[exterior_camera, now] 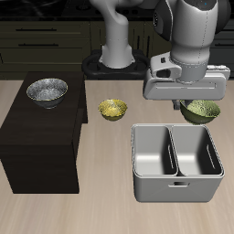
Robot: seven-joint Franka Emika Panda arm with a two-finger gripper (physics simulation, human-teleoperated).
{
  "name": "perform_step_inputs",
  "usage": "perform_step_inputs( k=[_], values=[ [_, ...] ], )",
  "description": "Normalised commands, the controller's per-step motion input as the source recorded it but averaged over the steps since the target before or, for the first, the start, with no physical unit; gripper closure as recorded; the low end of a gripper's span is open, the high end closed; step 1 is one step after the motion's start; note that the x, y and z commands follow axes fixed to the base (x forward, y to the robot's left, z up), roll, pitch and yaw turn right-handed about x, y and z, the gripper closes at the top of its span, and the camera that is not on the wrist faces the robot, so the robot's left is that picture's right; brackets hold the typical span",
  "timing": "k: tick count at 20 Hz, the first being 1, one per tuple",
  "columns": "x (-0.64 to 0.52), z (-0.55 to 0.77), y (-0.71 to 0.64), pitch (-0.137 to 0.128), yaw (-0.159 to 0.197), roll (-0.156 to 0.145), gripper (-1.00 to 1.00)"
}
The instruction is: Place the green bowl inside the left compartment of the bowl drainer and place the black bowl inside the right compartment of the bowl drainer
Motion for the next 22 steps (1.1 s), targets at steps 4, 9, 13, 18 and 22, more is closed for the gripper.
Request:
perform_step_inputs(
  k=[4,9,13,18,22],
  values=[
    [0.03,-0.17,-0.06,0.014,0.021,-0.019,1.0],
    [-0.02,-0.2,0.01,0.035,0.003,0.014,1.0],
    [-0.02,-0.17,0.0,0.023,0.014,0.007,1.0],
    [0.02,-0.13,-0.07,0.013,0.018,-0.012,1.0],
    [0.0,-0.19,-0.05,0.021,0.052,-0.045,-1.0]
  ],
)
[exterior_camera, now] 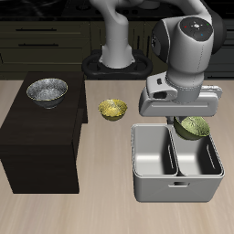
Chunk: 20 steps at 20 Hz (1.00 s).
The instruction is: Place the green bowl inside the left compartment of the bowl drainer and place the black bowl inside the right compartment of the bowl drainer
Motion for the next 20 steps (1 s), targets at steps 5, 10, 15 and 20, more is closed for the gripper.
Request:
perform_step_inputs(
  k=[5,10,15,20],
  values=[
    [-0.1,-0.09,0.09,0.01,0.012,0.056,-1.0],
    [-0.12,0.0,0.03,-0.004,0.012,0.031,-1.0],
    [-0.2,0.15,0.12,-0.026,0.016,0.033,-1.0],
    [-0.28,0.34,0.18,-0.076,0.025,0.05,-1.0]
  ],
)
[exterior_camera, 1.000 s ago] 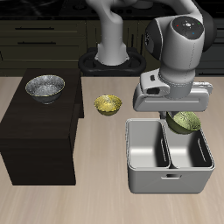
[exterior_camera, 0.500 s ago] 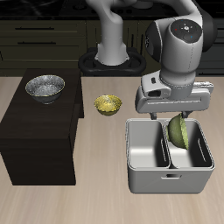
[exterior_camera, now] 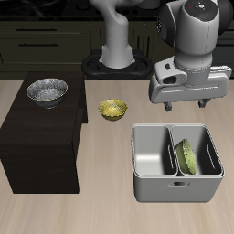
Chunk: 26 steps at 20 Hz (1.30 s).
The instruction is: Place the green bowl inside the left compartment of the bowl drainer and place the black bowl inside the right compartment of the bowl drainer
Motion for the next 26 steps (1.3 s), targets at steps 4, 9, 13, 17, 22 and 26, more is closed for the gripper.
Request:
perform_step_inputs(
  k=[4,9,13,17,22,26],
  values=[
    [-0.24,0.37,-0.02,-0.043,-0.004,0.015,-1.0],
    [-0.17,0.36,-0.14,0.002,0.018,0.029,-1.0],
    [-0.14,0.39,-0.16,-0.045,0.036,-0.014,-1.0],
    [-0.12,0.3,-0.15,-0.036,0.026,-0.013,-1.0],
    [-0.02,0.15,-0.1,-0.003,-0.006,0.0,-1.0],
    [-0.03,0.22,-0.2,-0.017,-0.008,-0.022,-1.0]
  ],
)
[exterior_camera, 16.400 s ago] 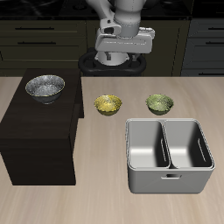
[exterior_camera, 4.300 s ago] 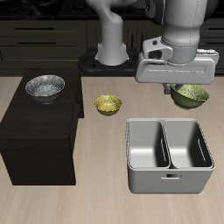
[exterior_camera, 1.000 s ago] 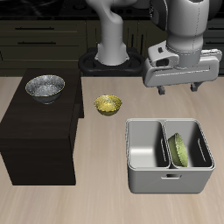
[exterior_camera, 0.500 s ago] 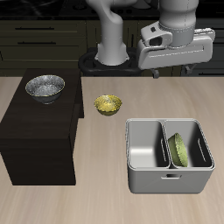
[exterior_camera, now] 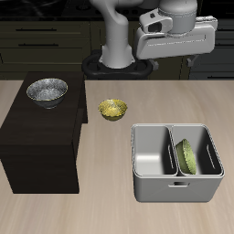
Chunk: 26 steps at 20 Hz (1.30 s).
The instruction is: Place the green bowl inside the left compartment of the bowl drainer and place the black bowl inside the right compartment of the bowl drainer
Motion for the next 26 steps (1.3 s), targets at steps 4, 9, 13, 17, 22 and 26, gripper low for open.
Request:
perform_step_inputs(
  k=[4,9,13,17,22,26],
  values=[
    [0.0,0.09,-0.16,-0.003,0.005,0.001,-1.0],
    [0.04,0.06,-0.31,0.024,-0.006,0.016,-1.0],
    [0.02,0.07,-0.53,0.011,0.015,-0.026,-1.0],
    [0.06,-0.05,-0.42,0.011,0.026,-0.027,-1.0],
    [0.0,0.02,-0.47,0.011,-0.03,-0.031,-1.0],
    [-0.09,0.03,-0.34,0.001,-0.021,-0.027,-1.0]
  ],
)
